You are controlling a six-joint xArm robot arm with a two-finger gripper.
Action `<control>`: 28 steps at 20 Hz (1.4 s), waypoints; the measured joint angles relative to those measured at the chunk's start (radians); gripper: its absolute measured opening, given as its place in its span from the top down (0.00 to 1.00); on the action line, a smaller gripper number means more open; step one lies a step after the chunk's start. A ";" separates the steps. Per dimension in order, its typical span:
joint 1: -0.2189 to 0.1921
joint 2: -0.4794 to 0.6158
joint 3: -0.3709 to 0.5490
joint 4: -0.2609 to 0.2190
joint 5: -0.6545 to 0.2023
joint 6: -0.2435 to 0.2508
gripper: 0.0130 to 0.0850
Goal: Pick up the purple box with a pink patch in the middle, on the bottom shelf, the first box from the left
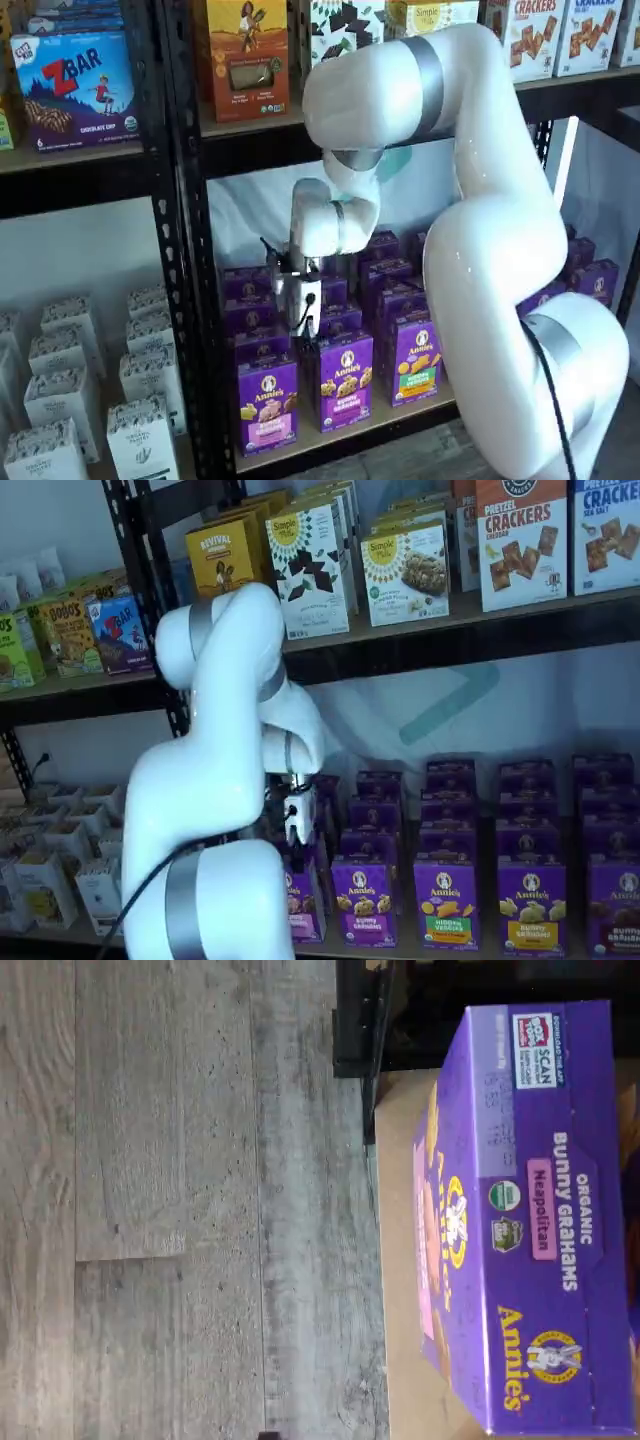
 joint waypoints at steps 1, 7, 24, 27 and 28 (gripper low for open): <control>-0.001 0.005 -0.005 -0.013 0.002 0.010 0.00; -0.025 0.070 -0.061 -0.018 -0.004 -0.009 0.00; -0.021 0.138 -0.156 -0.010 0.003 -0.010 0.00; -0.016 0.142 -0.166 -0.013 0.014 -0.002 0.00; -0.014 0.142 -0.170 -0.009 0.019 -0.004 0.00</control>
